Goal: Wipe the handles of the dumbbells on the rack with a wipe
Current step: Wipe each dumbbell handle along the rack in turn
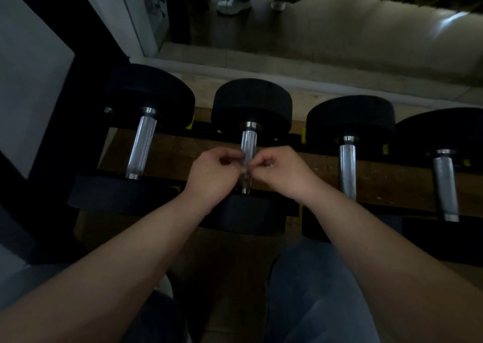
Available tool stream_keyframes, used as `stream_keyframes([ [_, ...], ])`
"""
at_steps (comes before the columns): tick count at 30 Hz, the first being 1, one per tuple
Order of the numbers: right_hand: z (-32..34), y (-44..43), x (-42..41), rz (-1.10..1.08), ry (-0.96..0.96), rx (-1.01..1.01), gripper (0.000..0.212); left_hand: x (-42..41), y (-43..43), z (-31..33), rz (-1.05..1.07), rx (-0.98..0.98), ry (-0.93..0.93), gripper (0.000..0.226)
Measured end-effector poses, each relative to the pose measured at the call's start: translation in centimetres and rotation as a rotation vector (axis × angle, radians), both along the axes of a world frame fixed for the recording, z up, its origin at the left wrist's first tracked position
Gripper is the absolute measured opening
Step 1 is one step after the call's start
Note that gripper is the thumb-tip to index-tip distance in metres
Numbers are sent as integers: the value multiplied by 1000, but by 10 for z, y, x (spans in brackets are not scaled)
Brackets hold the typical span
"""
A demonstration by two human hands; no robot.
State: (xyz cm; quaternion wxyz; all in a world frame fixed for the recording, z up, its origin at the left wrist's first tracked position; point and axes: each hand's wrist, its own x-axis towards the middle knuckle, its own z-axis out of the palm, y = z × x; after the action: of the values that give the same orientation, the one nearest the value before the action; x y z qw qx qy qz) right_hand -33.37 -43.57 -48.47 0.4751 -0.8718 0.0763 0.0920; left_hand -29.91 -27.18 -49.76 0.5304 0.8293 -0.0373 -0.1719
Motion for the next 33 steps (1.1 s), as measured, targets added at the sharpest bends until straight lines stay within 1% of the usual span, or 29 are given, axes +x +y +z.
stream_keyframes([
  [2,0,4,4,-215,-63,191,3,1,3,4,-47,-75,-3,20],
  [3,-1,6,5,-267,-80,248,5,3,5,7,-53,-127,4,18],
  [5,0,11,4,-274,-85,311,11,7,9,12,-32,-228,28,15],
  [7,3,14,2,-258,-58,353,12,12,10,15,-23,-318,82,15],
  [9,4,13,2,-270,-40,360,13,20,8,13,-18,-342,128,14],
  [11,3,10,4,-309,-51,292,13,32,0,9,43,-277,111,10],
  [14,-4,4,10,-395,-55,187,15,50,-15,5,148,-62,-11,8],
  [17,-13,8,12,-361,-102,50,19,50,-22,6,85,75,-101,10],
  [19,-15,11,11,-342,-152,12,19,45,-19,4,24,100,-138,14],
  [23,-19,7,9,-364,-150,67,17,48,-13,-4,11,30,-75,16],
  [25,-21,6,9,-363,-143,74,18,54,-18,-2,35,22,-97,14],
  [27,-23,6,7,-351,-155,76,18,54,-20,2,22,70,-140,13],
  [28,-24,6,6,-332,-166,86,18,50,-16,3,-21,110,-150,12],
  [31,-29,7,3,-283,-174,120,31,29,6,8,-250,287,-130,8],
  [33,-31,8,3,-286,-172,150,34,25,14,8,-322,351,-94,8],
])
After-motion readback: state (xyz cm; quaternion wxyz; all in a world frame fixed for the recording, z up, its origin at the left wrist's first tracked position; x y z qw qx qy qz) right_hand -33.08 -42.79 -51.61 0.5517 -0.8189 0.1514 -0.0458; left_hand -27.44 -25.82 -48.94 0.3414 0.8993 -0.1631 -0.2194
